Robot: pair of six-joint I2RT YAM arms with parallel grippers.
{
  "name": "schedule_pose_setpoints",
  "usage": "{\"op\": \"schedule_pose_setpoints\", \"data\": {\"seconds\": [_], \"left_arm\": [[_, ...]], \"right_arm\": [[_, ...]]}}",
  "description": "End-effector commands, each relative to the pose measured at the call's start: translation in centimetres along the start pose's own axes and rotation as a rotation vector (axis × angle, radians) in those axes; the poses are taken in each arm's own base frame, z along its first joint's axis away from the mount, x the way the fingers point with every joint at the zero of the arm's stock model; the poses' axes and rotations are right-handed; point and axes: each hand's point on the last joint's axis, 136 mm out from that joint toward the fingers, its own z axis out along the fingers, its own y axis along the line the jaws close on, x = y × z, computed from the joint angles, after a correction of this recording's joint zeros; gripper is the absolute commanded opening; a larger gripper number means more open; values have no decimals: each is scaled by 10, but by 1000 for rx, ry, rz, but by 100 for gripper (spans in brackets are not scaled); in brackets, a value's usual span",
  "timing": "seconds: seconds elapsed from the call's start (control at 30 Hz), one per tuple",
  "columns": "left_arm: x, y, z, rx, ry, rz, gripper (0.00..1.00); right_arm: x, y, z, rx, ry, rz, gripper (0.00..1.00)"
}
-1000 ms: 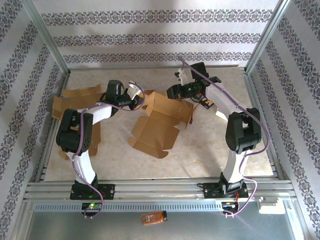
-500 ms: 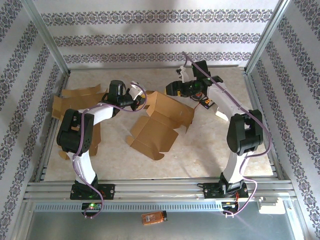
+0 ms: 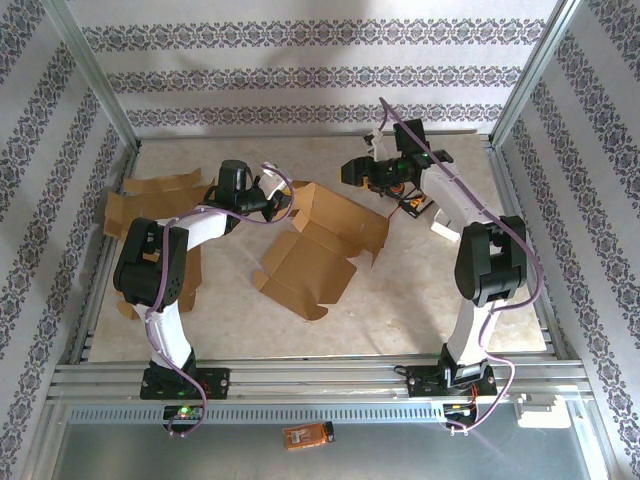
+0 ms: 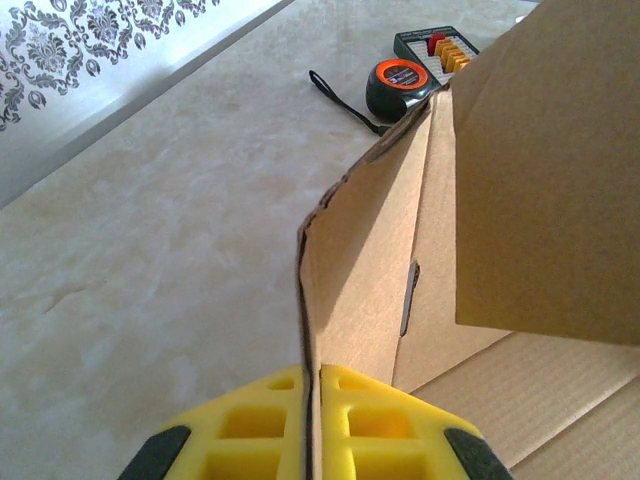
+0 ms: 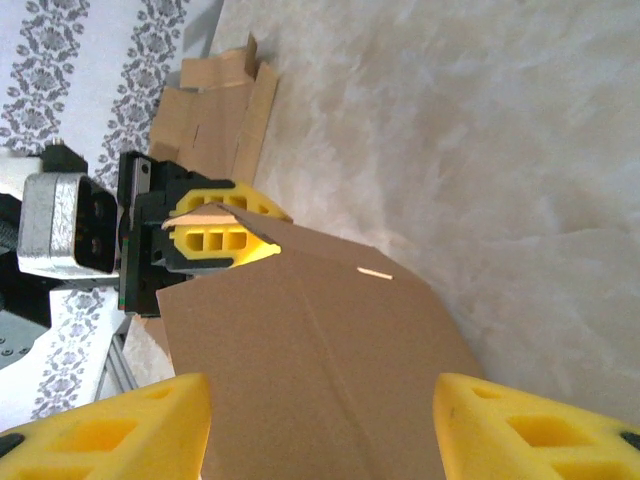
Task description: Fold the paper box
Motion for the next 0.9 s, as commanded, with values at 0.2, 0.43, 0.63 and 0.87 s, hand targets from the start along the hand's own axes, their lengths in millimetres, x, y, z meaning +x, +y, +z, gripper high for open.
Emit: {"op": "schedule_pose_setpoints", "data": {"seconds": [0.2,0.43,0.63,0.87], "left_arm": [[-17,-3,0,10,-53,54,0],[-19,-6,1,16,-59,52,0],[-23,-9,3,19,-70,-10,0],[-40,-12,2,-36,-70,-177,2]], "right_arm": [[29,-3,32,-26,109,-2,52],[47,-8,48,7,160,-13,50],[52,-18,51,69,159,-25,45],[44,-13,50,122,120,-81,39]]}}
